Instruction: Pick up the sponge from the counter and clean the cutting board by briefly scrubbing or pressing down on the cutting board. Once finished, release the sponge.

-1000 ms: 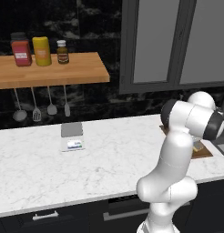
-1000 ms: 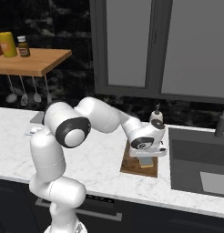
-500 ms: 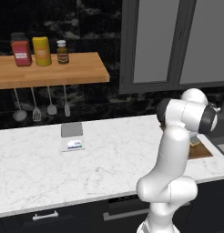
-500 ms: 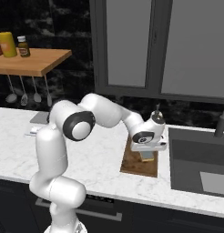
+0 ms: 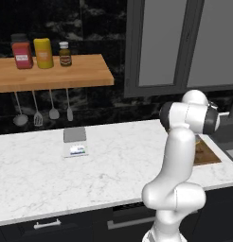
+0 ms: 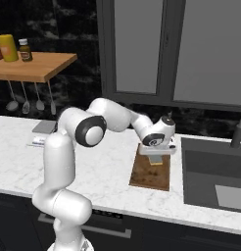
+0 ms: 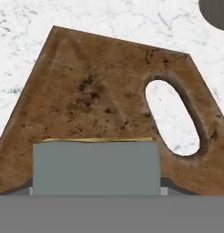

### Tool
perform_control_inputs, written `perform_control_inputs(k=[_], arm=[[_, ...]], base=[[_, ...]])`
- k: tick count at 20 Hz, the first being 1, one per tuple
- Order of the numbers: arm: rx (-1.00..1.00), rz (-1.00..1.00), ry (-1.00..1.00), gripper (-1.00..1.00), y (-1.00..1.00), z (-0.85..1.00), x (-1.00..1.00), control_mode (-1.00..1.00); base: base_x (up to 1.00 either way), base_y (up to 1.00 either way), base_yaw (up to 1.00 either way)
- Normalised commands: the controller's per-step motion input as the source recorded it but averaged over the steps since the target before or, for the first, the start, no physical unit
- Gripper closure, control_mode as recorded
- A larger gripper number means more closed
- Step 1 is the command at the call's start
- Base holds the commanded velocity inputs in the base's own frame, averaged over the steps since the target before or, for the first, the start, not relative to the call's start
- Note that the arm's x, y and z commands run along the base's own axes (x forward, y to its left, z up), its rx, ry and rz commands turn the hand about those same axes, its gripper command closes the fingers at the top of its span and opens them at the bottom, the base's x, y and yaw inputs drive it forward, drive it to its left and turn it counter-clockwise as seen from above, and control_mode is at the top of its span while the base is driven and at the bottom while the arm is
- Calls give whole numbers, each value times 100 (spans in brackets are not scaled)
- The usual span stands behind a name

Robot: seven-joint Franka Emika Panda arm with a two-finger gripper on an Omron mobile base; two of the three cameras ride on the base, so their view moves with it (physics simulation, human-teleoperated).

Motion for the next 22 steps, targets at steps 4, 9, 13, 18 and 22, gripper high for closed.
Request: perform_control_inputs(k=[4,9,13,18,22], arm=[[0,0,0,100,24,-16,-47,-100],[0,-1,0,100,5,-8,-74,-100],[0,0,-3,100,38,0,-71,-100],[0,0,0,100,62,-9,-40,-100],[0,0,0,100,64,-27,-25,-100]], base=[[0,0,0],[0,0,0],[0,0,0],[0,0,0],[0,0,0]])
